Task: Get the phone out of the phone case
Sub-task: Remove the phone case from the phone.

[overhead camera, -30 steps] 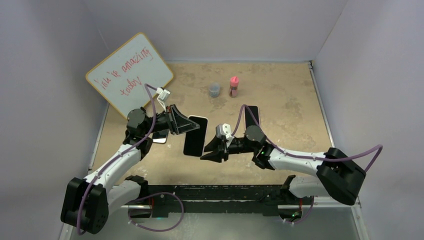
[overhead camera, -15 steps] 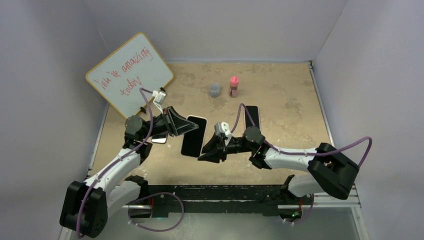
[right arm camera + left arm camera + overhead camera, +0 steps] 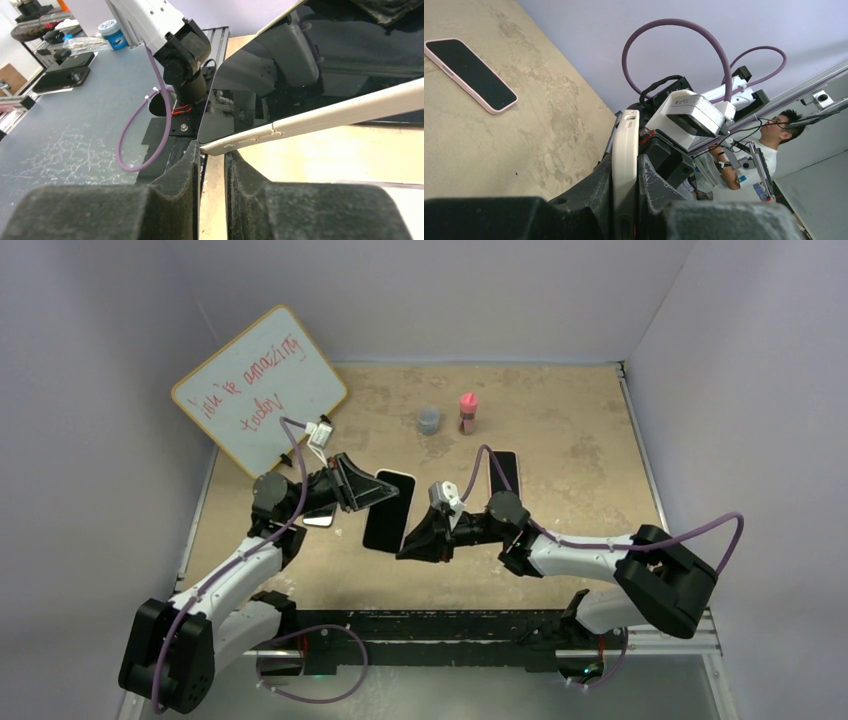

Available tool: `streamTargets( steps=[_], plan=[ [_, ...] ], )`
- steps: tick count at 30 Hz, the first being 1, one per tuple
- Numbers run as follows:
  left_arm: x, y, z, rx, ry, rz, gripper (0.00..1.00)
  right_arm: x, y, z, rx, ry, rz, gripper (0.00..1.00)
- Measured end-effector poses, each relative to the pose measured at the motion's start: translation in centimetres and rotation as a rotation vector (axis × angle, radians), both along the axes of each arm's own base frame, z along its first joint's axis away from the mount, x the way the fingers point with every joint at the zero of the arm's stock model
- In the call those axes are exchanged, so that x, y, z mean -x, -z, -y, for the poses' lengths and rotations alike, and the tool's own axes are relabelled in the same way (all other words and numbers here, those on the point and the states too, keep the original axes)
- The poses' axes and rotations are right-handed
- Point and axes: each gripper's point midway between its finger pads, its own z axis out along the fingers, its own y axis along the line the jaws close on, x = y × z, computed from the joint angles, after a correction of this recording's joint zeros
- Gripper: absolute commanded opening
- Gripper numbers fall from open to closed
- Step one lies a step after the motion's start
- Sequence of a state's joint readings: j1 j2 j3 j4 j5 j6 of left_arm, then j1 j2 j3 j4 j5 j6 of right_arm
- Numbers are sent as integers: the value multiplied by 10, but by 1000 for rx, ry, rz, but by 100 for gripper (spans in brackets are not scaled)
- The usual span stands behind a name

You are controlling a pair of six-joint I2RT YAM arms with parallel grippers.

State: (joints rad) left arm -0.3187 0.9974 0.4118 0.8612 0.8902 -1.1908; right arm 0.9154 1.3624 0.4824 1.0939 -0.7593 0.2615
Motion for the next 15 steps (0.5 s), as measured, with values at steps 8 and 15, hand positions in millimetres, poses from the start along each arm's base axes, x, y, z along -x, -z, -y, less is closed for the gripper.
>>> streamTargets(
  steps=[8, 15],
  plan=[
    [5, 8, 13, 10, 16, -77, 0, 7, 7, -1, 38, -69, 77, 0],
    [0, 24, 12, 6, -51, -167, 0, -9, 15, -1, 75, -4, 95, 0]
  ],
)
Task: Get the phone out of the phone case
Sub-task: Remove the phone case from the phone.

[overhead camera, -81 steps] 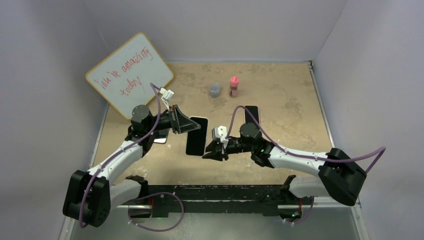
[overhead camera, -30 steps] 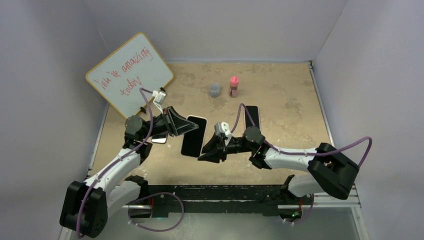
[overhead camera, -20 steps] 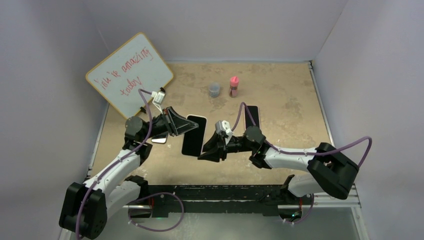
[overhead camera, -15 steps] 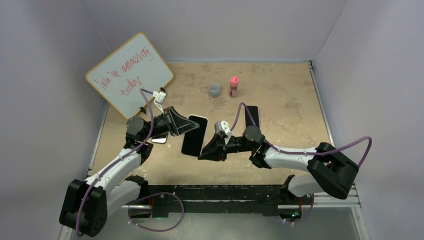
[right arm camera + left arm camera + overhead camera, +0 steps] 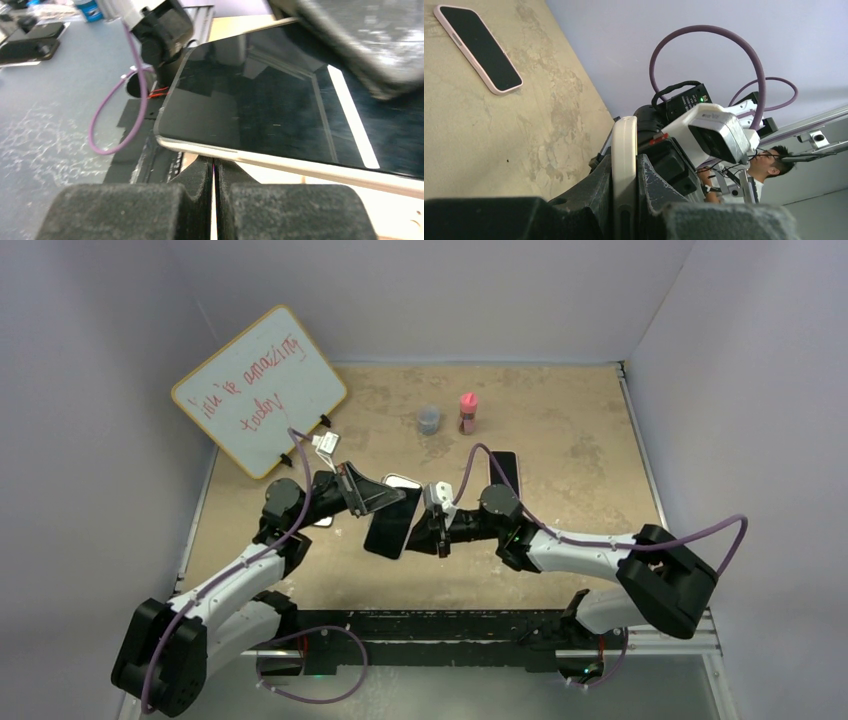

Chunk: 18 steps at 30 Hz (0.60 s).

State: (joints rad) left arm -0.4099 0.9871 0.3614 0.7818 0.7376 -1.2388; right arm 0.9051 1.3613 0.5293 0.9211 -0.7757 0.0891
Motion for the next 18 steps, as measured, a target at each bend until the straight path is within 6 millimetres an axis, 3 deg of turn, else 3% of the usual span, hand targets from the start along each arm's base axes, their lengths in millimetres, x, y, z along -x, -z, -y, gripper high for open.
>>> streamTargets(
  steps=[2, 6, 8, 18],
  plan=[
    [0, -2, 0, 4, -10, 2, 0, -11, -3, 0, -7, 42, 4, 10],
    [-3, -4, 0, 13, -28, -4, 0, -22, -7, 1, -18, 91, -9, 38],
    [-5, -5, 2, 22, -25, -13, 0, -27, -8, 2, -26, 118, -16, 45],
    [-18, -8, 9, 36, -28, -48, 0, -23, -8, 14, -84, 162, -63, 60]
  ],
)
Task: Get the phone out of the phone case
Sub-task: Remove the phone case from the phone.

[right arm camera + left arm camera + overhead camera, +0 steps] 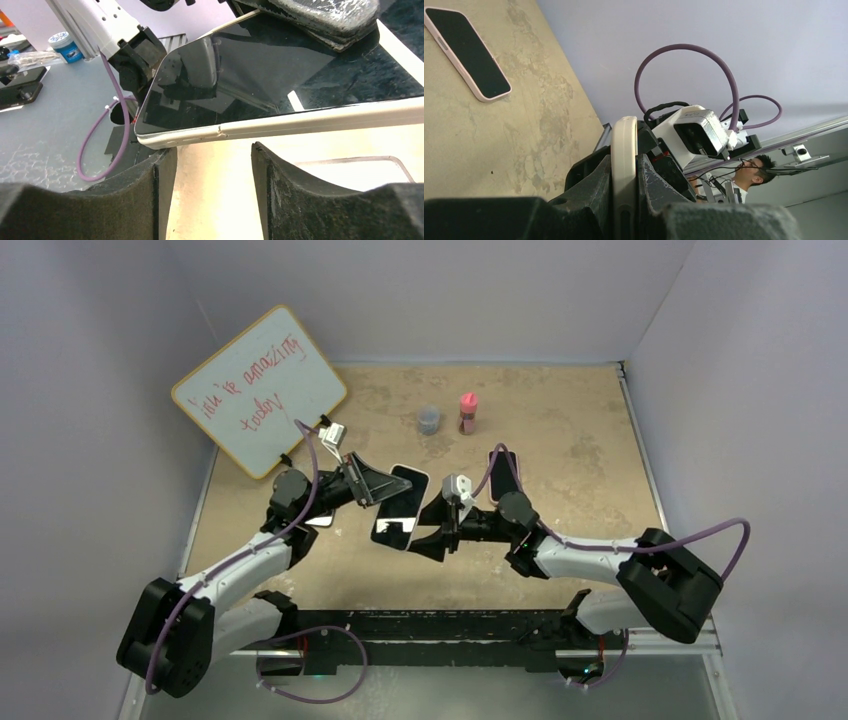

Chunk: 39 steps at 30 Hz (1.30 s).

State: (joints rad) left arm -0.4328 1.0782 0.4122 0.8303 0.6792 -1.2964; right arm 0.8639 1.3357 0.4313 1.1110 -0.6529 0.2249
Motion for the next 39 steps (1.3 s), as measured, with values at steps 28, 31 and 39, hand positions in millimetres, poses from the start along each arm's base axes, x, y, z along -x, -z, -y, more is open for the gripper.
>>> streamTargets(
  steps=[28, 31, 39],
  plan=[
    [-12, -17, -1, 26, -48, 46, 0, 18, -26, -1, -95, -66, -12, 56],
    [-10, -20, -2, 30, -51, 53, 0, 16, -27, -2, -106, -59, -15, 51],
    [-8, -22, -3, 45, -51, 30, 0, 15, -28, -3, -117, -53, -13, 34]
  ],
)
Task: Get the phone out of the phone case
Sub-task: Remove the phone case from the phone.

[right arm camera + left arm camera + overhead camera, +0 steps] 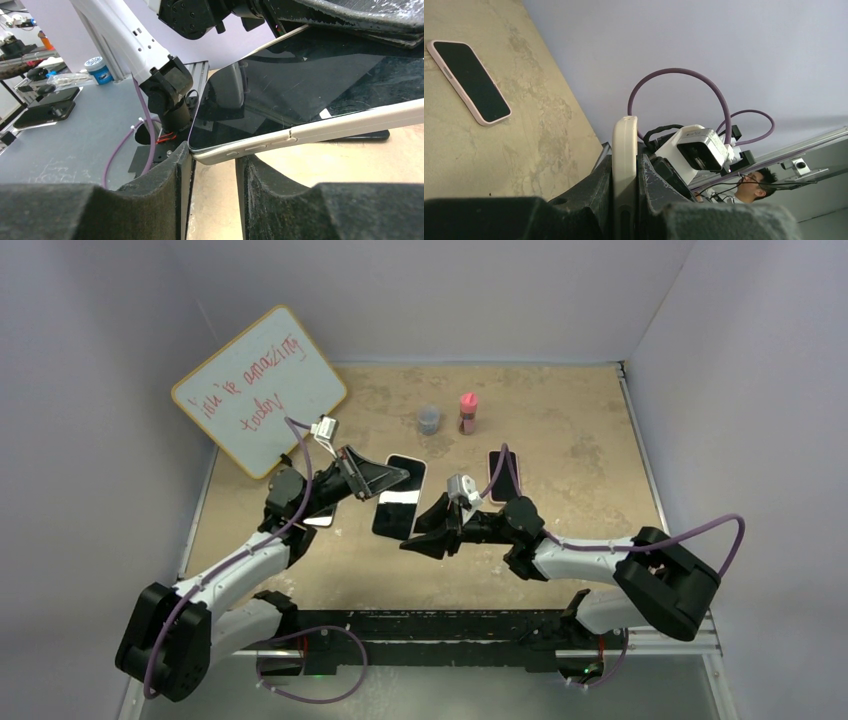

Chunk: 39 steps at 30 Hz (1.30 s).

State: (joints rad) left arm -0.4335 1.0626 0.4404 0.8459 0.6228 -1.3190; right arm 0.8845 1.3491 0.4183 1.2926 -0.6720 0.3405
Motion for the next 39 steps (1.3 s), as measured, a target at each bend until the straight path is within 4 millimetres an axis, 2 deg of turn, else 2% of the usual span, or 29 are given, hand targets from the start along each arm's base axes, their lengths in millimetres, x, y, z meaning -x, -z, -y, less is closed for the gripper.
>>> streamTargets(
  steps=[4, 12, 19, 25, 33, 36, 39],
  plan=[
    [2, -1, -1, 0, -5, -5, 0, 1, 0, 0, 1, -3, 13, 23],
    [5, 6, -1, 1, -23, -33, 0, 0, 7, -1, 27, 3, 10, 16],
    [1, 14, -5, 27, -86, -67, 0, -7, 11, 0, 43, 39, -71, 9],
    [-10, 9, -11, 63, -161, -76, 0, -21, 6, 4, 12, 63, -162, 5],
    [-17, 5, -14, 85, -214, -78, 0, -36, 12, 9, 30, 112, -296, 4],
    [-10, -8, -9, 123, -187, -35, 0, -56, 27, 10, 64, 189, -388, 3],
    [-1, -14, -3, 134, -150, -6, 0, -71, 36, 12, 80, 251, -457, 4]
  ],
)
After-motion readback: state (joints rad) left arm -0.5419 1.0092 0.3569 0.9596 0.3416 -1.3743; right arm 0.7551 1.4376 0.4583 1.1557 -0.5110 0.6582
